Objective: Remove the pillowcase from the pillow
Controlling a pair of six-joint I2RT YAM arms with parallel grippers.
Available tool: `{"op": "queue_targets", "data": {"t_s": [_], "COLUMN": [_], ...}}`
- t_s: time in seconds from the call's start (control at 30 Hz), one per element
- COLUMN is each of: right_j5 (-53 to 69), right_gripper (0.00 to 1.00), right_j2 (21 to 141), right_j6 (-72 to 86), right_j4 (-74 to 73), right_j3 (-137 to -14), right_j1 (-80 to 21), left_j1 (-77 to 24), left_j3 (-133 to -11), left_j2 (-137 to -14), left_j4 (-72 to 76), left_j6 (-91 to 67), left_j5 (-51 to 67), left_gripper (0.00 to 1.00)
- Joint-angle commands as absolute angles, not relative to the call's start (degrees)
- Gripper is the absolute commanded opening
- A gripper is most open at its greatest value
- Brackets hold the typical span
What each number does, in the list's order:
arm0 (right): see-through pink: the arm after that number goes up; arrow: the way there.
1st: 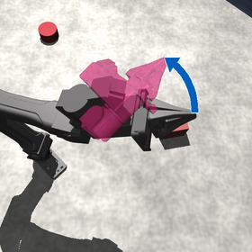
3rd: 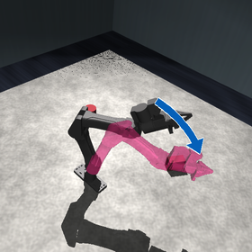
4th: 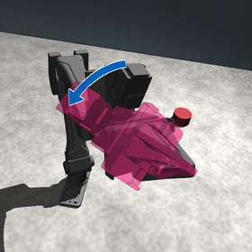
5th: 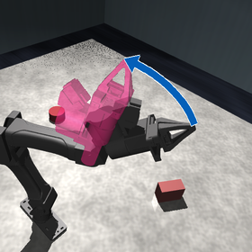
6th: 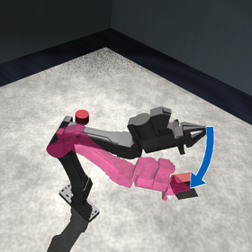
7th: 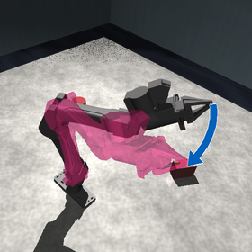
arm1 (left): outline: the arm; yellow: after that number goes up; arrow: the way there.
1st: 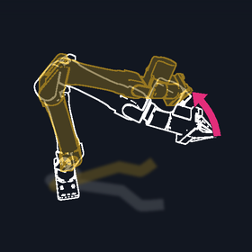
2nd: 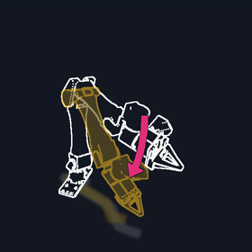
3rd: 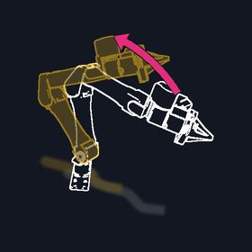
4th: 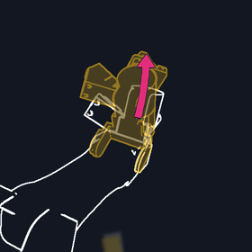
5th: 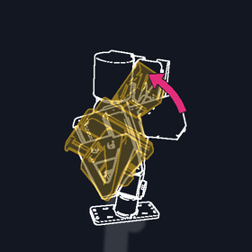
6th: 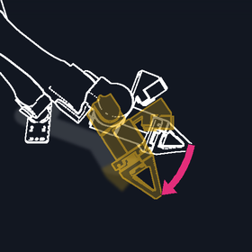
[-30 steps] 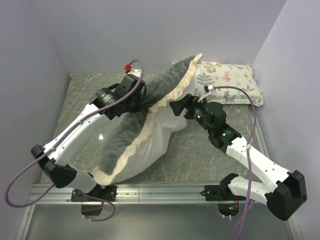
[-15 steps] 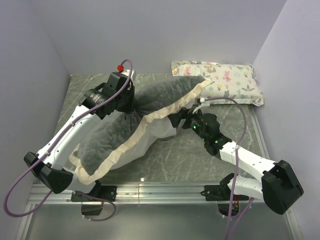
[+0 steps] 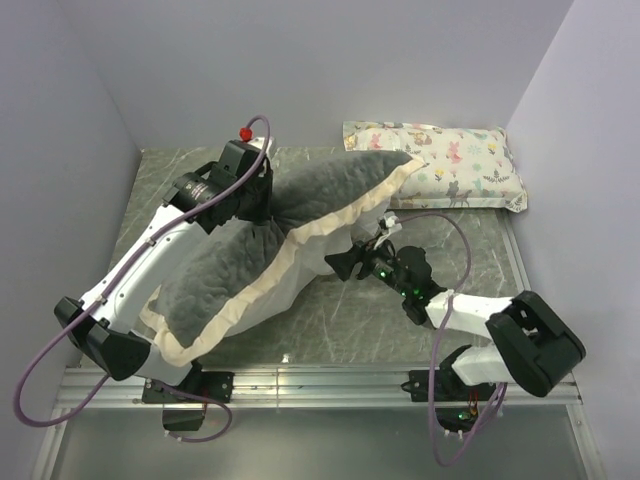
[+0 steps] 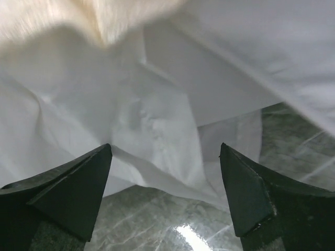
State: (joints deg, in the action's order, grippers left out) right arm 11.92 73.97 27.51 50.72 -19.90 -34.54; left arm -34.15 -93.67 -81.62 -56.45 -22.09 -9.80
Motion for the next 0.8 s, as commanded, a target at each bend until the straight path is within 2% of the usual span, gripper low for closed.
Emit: {"op": "queue_targets", "data": {"t_s": [0.0,0.07,0.1,0.13,0.17,0.2,0.3,0.4,0.53,0.6,0.7,0.73,0.77], "right_j5": [16.17,17.13,16.62,15.74,14.51,14.33,14.41,17.92,18.28,17.58,14.77,14.07,13.19], "right_gripper": [0.87,0.62,0.46,0.14,0.03,0.00,0.00,0.00,0.00,0.00,0.00,0.00,0.00], "right_j2": [75.85,74.63,73.40,70.00,67.87,65.68,54.88,50.29,52.28,57.09,63.95,65.81,67.48], "right_j6": [26.54,25.84,25.40,24.44,23.91,23.38,22.41,23.73,23.91,23.64,22.41,22.67,22.94], "right_j4": [56.79,52.05,49.51,43.39,39.85,36.86,24.55,13.12,3.01,0.45,-3.34,-2.82,-2.46], "right_j3": [-23.89,-25.65,-27.67,-28.90,-30.31,-32.93,-40.39,-50.05,-61.15,-67.20,-70.05,-70.14,-70.22], "right_j1": [-35.68,-36.12,-36.65,-37.09,-37.79,-38.23,-39.98,-41.30,-44.12,-44.47,-44.39,-44.21,-43.77], "left_j1": [-33.93,-33.84,-33.84,-33.66,-33.14,-32.70,-29.28,-24.71,-19.35,-17.41,-15.74,-15.56,-15.56], "left_j3": [-98.70,-100.27,-100.98,-101.51,-102.64,-103.27,-106.42,-114.93,-136.42,-141.40,-135.38,-129.61,-126.59], "left_j2": [-81.30,-81.65,-81.91,-82.00,-82.09,-82.09,-83.75,-90.07,-105.00,-112.75,-113.30,-112.25,-109.89], "left_j4": [-50.71,-50.89,-51.06,-50.80,-50.63,-50.54,-49.75,-51.41,-57.03,-58.98,-53.64,-51.18,-48.98], "left_j6": [-21.62,-21.62,-21.71,-21.80,-22.06,-22.23,-23.20,-23.64,-23.90,-24.26,-25.66,-26.45,-26.54], "left_j5": [-10.72,-11.68,-12.91,-13.35,-14.66,-14.85,-15.99,-16.26,-14.95,-13.89,-11.26,-10.55,-9.15], "left_gripper": [0.00,0.00,0.00,0.00,0.00,0.00,0.00,0.00,0.02,0.04,0.21,0.36,0.46]}}
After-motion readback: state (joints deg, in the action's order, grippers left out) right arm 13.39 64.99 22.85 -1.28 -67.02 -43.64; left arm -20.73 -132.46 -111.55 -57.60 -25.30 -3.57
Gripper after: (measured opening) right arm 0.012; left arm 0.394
